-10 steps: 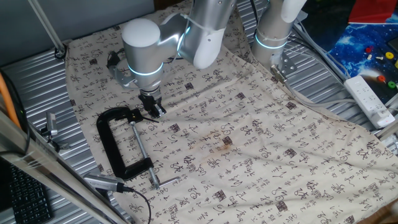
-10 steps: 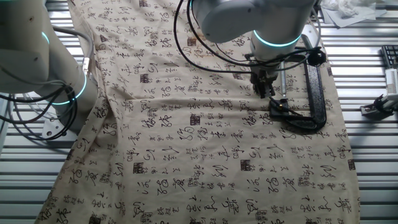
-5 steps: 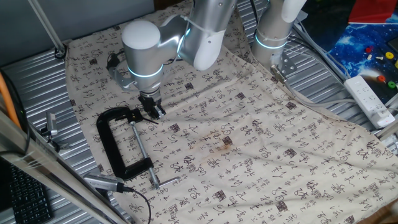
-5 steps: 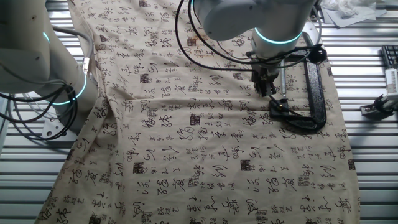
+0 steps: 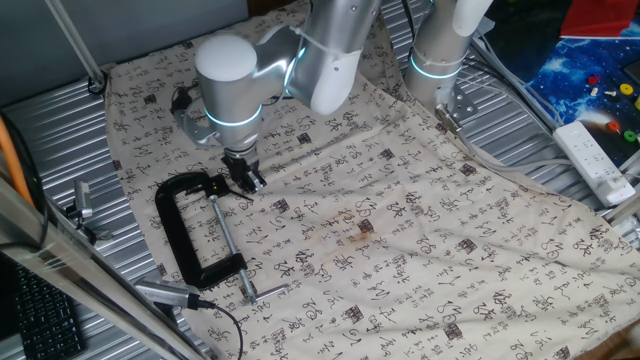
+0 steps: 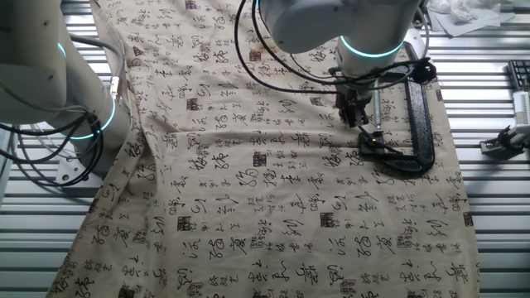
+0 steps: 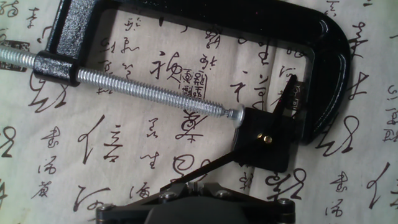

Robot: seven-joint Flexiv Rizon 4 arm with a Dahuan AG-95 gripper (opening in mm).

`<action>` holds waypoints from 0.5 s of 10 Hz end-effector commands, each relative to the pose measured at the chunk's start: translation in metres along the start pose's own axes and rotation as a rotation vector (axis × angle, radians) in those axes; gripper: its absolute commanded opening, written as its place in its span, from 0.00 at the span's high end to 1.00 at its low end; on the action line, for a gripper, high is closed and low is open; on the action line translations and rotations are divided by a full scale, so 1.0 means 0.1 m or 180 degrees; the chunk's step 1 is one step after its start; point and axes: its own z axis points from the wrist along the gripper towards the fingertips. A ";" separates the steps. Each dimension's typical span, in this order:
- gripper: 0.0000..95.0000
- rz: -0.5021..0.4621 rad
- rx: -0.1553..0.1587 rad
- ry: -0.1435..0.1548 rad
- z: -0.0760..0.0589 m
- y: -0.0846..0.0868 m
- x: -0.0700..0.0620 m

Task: Turn the hands of a clock

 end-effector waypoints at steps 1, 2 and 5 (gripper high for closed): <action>1.00 0.0005 0.0001 0.0007 0.00 0.00 -0.01; 1.00 0.0005 0.0001 0.0004 0.00 0.00 -0.02; 1.00 0.0012 0.0004 0.0003 0.00 0.02 -0.03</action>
